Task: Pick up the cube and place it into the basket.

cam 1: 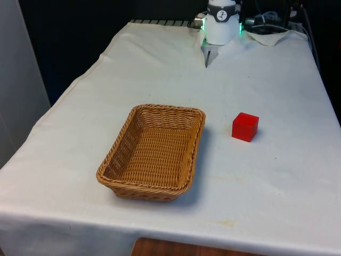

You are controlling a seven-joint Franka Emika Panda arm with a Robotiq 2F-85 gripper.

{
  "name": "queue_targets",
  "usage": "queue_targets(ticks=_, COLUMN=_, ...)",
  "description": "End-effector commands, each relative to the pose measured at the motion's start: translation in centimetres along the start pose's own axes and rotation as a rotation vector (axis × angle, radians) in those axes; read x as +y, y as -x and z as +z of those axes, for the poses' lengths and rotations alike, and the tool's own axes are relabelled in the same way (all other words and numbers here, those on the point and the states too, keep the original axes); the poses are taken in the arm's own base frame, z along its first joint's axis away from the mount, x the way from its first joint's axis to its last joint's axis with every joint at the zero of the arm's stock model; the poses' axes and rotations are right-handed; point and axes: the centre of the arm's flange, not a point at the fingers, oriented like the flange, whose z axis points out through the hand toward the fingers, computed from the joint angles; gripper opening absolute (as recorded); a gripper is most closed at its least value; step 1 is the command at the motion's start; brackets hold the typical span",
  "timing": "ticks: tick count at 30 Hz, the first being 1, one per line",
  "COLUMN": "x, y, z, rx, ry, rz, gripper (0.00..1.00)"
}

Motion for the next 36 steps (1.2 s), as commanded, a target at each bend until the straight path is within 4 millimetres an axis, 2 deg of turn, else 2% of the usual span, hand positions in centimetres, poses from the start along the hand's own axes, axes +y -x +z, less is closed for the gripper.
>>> queue_targets(ticks=1, x=-0.2, y=-0.1, z=0.3, rx=0.017, ry=0.007, rz=0.010, gripper=1.00)
queue_targets(ticks=16, x=-0.6, y=-0.1, z=0.9, rx=0.021, ry=0.011, rz=0.024, gripper=1.00)
queue_targets(ticks=25, x=-0.7, y=-0.2, z=2.6, rx=0.030, ry=-0.001, rz=0.032, gripper=1.00)
queue_targets(ticks=36, x=-1.0, y=-0.2, z=5.7, rx=0.050, ry=-0.015, rz=0.052, gripper=1.00)
